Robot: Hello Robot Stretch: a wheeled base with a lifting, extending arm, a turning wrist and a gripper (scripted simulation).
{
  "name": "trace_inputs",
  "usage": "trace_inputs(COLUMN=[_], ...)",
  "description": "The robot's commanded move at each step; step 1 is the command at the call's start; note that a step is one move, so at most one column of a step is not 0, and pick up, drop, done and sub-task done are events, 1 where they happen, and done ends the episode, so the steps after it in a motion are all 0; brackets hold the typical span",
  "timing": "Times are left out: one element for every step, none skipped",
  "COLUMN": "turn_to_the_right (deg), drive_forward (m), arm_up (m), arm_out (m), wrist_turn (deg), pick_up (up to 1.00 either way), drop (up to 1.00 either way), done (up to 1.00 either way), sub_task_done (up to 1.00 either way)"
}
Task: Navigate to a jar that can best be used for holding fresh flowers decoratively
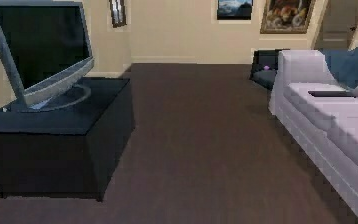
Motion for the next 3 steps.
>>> trace_inputs(turn_to_the_right=[0.0, 0.0, -3.0], drive_forward=[1.0, 1.0, 0.0], arm_up=[0.0, 0.0, 0.0], arm_out=[0.0, 0.0, 0.0], wrist_turn=[0.0, 0.0, 0.0], pick_up=[0.0, 0.0, 0.0], drop=[0.0, 0.0, 0.0], done=[0.0, 0.0, 0.0], sub_task_done=[0.0, 0.0, 0.0])
